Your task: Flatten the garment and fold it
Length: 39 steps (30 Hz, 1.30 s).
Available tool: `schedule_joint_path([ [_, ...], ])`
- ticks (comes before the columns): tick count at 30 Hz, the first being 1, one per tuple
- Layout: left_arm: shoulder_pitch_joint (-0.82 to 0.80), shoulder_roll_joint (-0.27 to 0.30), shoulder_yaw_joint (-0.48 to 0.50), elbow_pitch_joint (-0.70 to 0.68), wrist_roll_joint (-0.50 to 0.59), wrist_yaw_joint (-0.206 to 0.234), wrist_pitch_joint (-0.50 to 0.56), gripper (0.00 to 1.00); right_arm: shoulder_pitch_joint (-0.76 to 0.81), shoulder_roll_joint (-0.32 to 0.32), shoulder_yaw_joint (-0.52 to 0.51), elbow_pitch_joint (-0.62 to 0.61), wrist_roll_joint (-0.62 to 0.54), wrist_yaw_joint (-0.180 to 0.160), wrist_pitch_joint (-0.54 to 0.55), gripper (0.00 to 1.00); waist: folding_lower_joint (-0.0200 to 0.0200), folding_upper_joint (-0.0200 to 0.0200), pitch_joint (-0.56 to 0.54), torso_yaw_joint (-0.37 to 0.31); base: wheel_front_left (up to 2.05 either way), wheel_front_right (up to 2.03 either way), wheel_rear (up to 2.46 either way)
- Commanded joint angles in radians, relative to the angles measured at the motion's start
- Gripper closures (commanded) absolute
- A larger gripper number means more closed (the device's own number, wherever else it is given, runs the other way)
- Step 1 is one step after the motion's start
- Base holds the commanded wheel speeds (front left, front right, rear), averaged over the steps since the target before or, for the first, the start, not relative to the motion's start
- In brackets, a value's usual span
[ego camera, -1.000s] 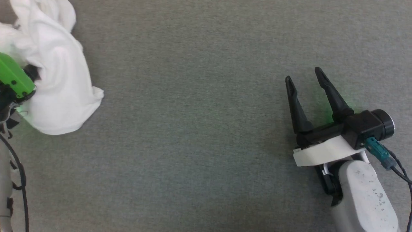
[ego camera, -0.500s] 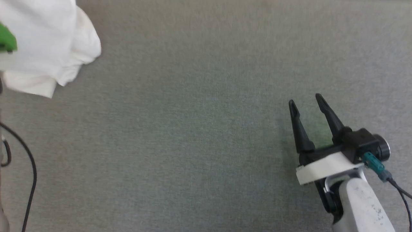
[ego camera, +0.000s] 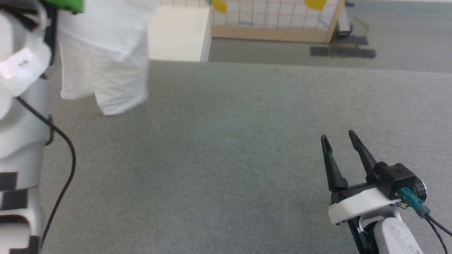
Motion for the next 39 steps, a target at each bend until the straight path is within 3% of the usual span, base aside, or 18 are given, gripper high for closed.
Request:
schedule_joint_path([
  [1, -0.021, -0.028, -0.010, -0.001, -0.023, -0.009, 0.006, 1.00, 0.014, -0.001, 0.003, -0.003, 0.003, -0.002, 0.005, 0.00, 0.0001, 0.0000, -0.081, -0.095, 0.00, 0.00, 0.00],
  [10, 0.009, -0.213, -0.097, -0.006, -0.116, -0.044, 0.025, 1.00, 0.064, -0.001, 0.004, -0.027, -0.004, -0.002, 0.037, 0.00, 0.0001, 0.0000, -0.099, -0.221, 0.00, 0.00, 0.00],
  [15, 0.113, -0.315, -0.173, 0.048, -0.187, -0.070, 0.061, 1.00, 0.081, -0.001, -0.002, -0.047, -0.004, -0.002, 0.051, 0.00, 0.0001, 0.0000, -0.077, -0.266, 0.00, 0.00, 0.00],
  [23, 0.323, -0.351, -0.343, 0.301, -0.247, -0.099, 0.282, 1.00, 0.075, -0.001, 0.020, -0.060, 0.002, -0.002, 0.067, 0.00, 0.0001, 0.0000, -0.038, -0.316, 0.00, 0.00, 0.00],
  [28, 0.390, -0.357, -0.401, 0.426, -0.290, -0.115, 0.422, 1.00, 0.067, -0.001, 0.023, -0.059, 0.006, -0.002, 0.065, 0.00, 0.0001, 0.0000, -0.019, -0.323, 0.00, 0.00, 0.00],
  [30, 0.404, -0.359, -0.410, 0.458, -0.301, -0.116, 0.453, 0.41, 0.066, -0.001, 0.023, -0.057, 0.007, -0.002, 0.065, 0.00, 0.0001, 0.0000, -0.016, -0.318, 0.00, 0.00, 0.00],
  [31, 0.409, -0.359, -0.414, 0.471, -0.305, -0.114, 0.465, 0.00, 0.065, -0.001, 0.022, -0.056, 0.007, -0.002, 0.065, 0.00, 0.0001, 0.0000, -0.014, -0.313, 0.00, 0.00, 0.00],
  [34, 0.417, -0.361, -0.408, 0.479, -0.322, -0.113, 0.461, 0.00, 0.064, -0.001, 0.018, -0.055, 0.008, -0.002, 0.064, 0.00, 0.0001, 0.0000, -0.015, -0.294, 0.00, 0.00, 0.00],
  [39, 0.426, -0.347, -0.340, 0.388, -0.334, -0.099, 0.258, 0.00, 0.065, -0.001, 0.004, -0.058, 0.004, -0.002, 0.064, 0.00, 0.0001, 0.0000, -0.026, -0.242, 0.00, 0.00, 0.00],
])
